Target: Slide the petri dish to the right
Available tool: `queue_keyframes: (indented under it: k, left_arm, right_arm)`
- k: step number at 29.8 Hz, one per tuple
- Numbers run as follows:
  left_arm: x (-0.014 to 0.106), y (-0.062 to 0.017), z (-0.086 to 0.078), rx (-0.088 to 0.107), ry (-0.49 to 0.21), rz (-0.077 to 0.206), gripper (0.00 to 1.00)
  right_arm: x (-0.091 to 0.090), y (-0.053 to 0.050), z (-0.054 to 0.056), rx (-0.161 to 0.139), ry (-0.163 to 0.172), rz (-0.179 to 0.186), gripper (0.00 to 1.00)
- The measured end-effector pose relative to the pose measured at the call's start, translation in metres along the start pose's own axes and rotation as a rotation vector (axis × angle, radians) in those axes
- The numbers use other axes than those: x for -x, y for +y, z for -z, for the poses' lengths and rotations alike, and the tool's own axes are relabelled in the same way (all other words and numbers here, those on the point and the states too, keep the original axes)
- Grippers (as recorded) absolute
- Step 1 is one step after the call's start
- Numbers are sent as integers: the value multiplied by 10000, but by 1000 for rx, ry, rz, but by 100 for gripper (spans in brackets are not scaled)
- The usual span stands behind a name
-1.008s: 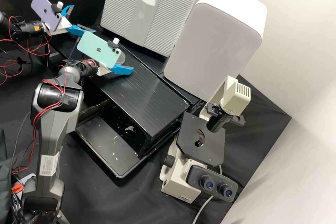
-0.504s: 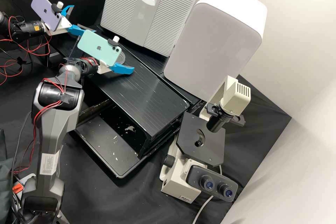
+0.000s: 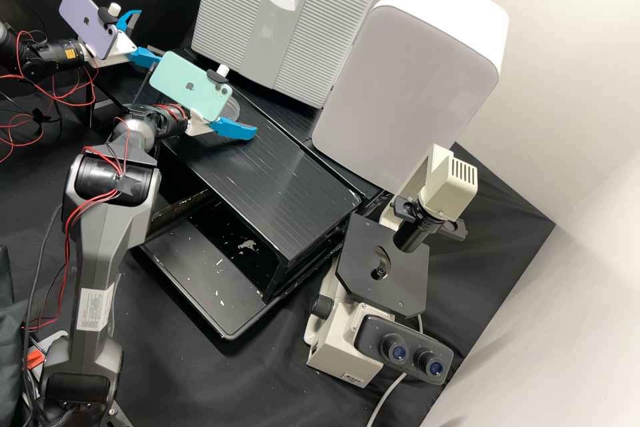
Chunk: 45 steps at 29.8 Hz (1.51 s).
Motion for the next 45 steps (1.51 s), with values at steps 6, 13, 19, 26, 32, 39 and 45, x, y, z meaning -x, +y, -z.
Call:
queue_keyframes:
  k: [6,13,19,26,32,39,45]
  left_arm:
    - [0,0,0,0,0,0,100]
    - [0,0,0,0,0,0,100]
    - [0,0,0,0,0,0,100]
    - [0,0,0,0,0,0,100]
    - [0,0,0,0,0,0,100]
    - [0,0,0,0,0,0,100]
    - [0,0,0,0,0,0,100]
  right_arm:
    - [-5,2,8,1,2,-1,0]
    - [-7,0,8,19,1,0,0]
    - [-7,-1,9,21,2,1,0]
    - [-7,-1,10,23,2,1,0]
    - [-7,-1,10,23,2,1,0]
    - [-7,-1,9,34,2,1,0]
    - [-7,-1,9,40,2,1,0]
